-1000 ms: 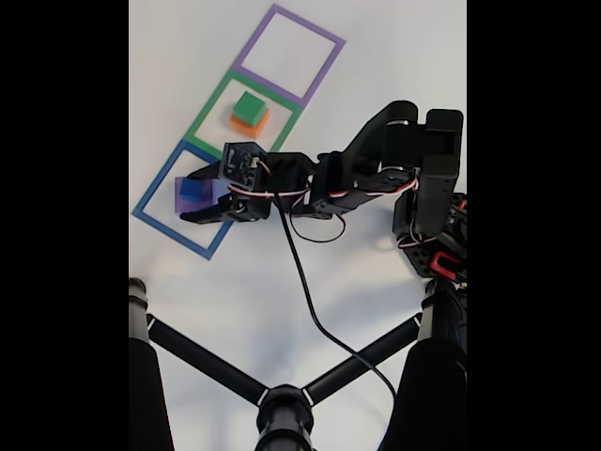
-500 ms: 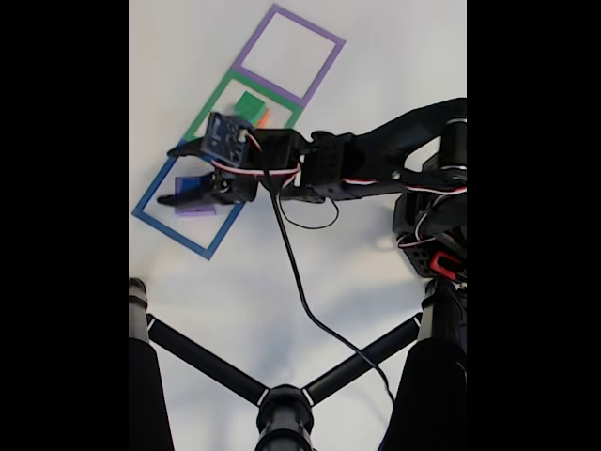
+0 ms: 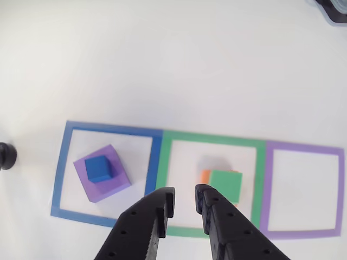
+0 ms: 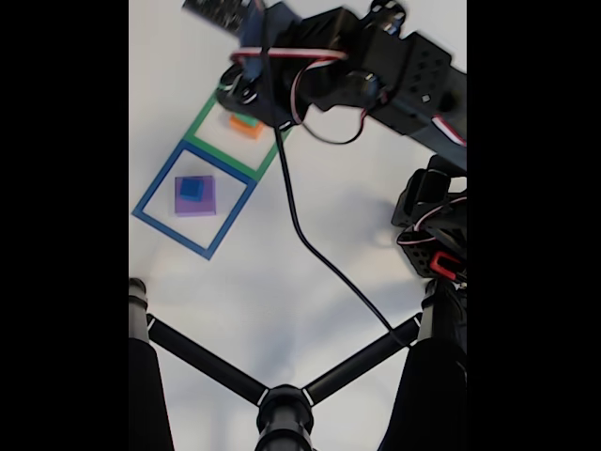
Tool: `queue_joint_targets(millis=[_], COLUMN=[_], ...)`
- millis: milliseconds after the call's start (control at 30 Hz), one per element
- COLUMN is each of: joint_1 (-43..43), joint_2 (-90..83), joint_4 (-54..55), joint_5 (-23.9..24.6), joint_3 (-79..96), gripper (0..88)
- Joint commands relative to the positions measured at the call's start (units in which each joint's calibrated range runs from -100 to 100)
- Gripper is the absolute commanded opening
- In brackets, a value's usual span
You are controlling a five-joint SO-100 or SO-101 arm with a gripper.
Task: Tower of hanoi
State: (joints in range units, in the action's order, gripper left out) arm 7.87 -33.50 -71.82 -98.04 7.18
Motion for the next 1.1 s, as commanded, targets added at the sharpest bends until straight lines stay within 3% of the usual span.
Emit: queue_joint_targets(millis=[0,167,333,467,600,733,1067], joint_1=[-4.6,-9.5,-13.8,-17.4,-21.3,-22.8,-21.7], joint_2=[-0.8,-0.7,-3.2,-8.2,-15.1,-22.8,-25.1], joint_4=[-16.5,-25.5,-26.9,-21.1,-10.4,7.4,57.0], joint_5=[2.6,2.1,-0.1,-2.0,-2.0,-2.0,-2.0], joint_3=[-19.4,-28.2,-25.6,-13.0,5.5,27.1,67.2], gripper=[0.0,0.0,1.3,13.7,23.7,30.1,33.4])
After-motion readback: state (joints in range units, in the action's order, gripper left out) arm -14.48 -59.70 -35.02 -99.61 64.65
